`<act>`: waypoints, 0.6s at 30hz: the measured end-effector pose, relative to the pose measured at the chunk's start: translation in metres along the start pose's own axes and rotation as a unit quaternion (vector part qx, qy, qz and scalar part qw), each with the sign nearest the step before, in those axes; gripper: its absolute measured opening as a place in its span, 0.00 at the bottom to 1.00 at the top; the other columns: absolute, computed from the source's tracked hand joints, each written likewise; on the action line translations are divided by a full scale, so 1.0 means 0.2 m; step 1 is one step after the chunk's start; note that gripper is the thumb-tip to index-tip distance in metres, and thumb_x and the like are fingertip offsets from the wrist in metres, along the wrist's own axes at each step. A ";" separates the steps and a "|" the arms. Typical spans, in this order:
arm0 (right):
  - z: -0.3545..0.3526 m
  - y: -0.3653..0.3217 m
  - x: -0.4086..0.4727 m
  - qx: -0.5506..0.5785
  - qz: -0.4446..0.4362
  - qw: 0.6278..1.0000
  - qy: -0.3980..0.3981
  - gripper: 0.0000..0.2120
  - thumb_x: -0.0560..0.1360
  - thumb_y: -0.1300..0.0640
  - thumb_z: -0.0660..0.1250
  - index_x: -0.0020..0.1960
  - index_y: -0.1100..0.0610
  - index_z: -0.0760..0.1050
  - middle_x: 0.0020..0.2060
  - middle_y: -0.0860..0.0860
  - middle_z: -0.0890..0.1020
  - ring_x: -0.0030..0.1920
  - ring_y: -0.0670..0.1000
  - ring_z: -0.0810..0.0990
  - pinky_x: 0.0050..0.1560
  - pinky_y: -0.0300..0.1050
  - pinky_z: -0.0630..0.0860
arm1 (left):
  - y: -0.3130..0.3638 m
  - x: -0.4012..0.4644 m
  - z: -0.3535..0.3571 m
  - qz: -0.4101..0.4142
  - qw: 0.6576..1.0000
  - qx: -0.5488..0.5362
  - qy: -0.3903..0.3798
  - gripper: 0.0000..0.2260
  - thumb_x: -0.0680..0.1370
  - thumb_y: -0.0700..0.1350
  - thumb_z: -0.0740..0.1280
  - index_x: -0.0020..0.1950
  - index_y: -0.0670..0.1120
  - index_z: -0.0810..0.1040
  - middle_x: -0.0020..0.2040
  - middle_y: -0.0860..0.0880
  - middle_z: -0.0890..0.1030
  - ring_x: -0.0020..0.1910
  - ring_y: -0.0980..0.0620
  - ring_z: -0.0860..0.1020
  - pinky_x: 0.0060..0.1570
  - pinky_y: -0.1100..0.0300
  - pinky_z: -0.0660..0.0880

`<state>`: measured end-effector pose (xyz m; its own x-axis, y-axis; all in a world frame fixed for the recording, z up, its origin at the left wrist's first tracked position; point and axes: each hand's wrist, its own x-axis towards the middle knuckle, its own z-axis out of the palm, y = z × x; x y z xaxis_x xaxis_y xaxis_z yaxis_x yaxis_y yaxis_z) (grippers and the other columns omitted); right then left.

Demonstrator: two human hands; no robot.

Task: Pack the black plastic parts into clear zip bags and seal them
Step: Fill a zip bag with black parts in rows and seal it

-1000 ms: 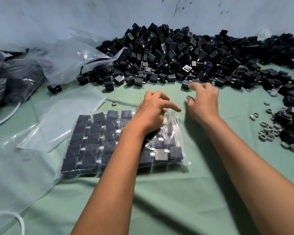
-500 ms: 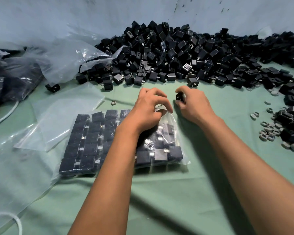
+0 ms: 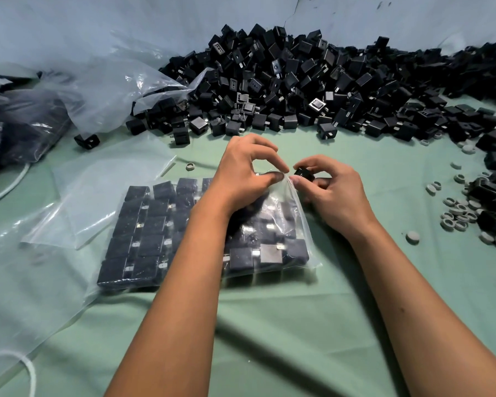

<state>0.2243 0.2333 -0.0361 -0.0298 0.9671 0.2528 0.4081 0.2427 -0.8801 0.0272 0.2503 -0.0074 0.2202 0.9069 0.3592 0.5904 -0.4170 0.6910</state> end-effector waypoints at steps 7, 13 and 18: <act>-0.02 0.04 0.03 0.003 0.023 0.996 -0.090 0.09 0.79 0.51 0.73 0.57 0.51 0.86 0.45 0.54 0.84 0.36 0.50 0.82 0.41 0.48 0.79 | 0.01 0.00 0.00 -0.010 1.000 -0.018 0.007 0.07 0.72 0.41 0.79 0.47 0.50 0.88 0.57 0.51 0.81 0.62 0.52 0.75 0.64 0.49 0.73; -0.01 0.01 0.01 0.073 0.028 0.991 -0.112 0.05 0.80 0.56 0.72 0.52 0.54 0.86 0.41 0.59 0.87 0.37 0.50 0.80 0.41 0.48 0.76 | 0.01 0.00 0.00 -0.011 0.999 -0.032 0.013 0.07 0.73 0.40 0.78 0.48 0.50 0.88 0.56 0.51 0.81 0.62 0.51 0.76 0.62 0.49 0.74; 0.02 -0.01 0.00 0.073 0.019 0.992 -0.098 0.07 0.79 0.51 0.73 0.49 0.53 0.87 0.39 0.58 0.87 0.36 0.50 0.81 0.38 0.49 0.77 | 0.01 0.00 0.00 -0.010 0.999 -0.034 0.016 0.06 0.72 0.40 0.78 0.47 0.50 0.88 0.55 0.51 0.81 0.61 0.52 0.76 0.62 0.49 0.74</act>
<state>0.2200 0.2341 -0.0367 -0.2002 0.9686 0.1472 0.2763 0.1999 -0.9401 0.0287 0.2495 -0.0057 0.1826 0.9134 0.3638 0.5402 -0.4024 0.7391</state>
